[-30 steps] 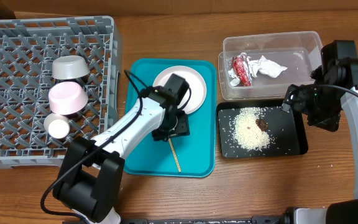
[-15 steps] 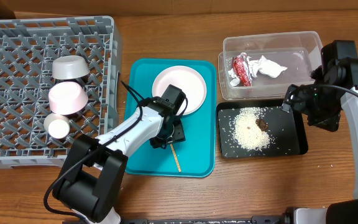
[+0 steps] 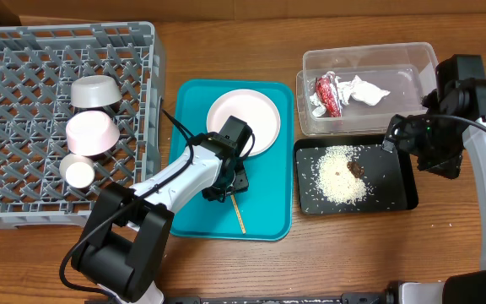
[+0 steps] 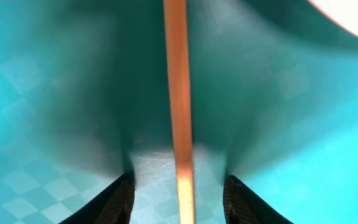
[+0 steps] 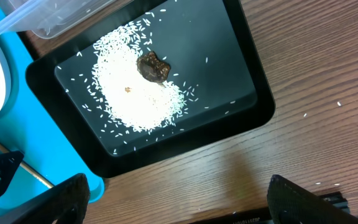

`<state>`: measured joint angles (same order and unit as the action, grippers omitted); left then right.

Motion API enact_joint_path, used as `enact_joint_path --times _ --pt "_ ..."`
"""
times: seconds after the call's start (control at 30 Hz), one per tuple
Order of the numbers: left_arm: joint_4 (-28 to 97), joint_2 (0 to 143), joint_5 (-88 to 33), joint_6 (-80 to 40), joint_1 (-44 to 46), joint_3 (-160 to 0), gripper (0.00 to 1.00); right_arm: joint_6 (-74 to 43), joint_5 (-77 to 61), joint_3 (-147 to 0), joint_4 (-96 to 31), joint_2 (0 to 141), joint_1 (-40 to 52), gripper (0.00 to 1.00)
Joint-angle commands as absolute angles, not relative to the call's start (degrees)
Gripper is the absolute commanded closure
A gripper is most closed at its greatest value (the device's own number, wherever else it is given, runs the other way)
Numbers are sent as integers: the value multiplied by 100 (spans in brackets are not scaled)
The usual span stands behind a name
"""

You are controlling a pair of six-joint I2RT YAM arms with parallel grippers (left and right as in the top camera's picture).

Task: Sort waste into correct bins and load items into the dishwasher
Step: 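Return the left gripper to the tray and grasp the second chopstick, then carry the second chopstick to the rack and insert it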

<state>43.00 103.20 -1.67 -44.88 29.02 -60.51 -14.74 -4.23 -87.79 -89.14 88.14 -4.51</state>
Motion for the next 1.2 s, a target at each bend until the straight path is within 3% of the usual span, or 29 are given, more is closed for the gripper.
enact_joint_path --times 0.0,0.1,0.37,0.6,0.8,1.17 --pt "4318 10379 45 -4593 2895 -5927 57 -1452 -390 -8818 -8906 8755 -462 7" --pt "4346 10379 62 -4593 2895 -5927 61 -1452 -392 -8818 -8910 8755 -462 7" --pt "4451 10379 64 -4591 2888 -5924 84 -1452 -392 -8818 -8930 8755 -462 7" --pt "4458 10379 58 -4589 2770 -5929 96 -1452 -392 -8818 -8932 8755 -462 7" --pt "4672 10326 3 -4574 2359 -6077 96 -1452 -392 -8818 -8936 8755 -462 7" --pt "5695 9690 346 -3118 1527 -7607 96 -1452 -392 -8818 -8945 8755 -462 7"
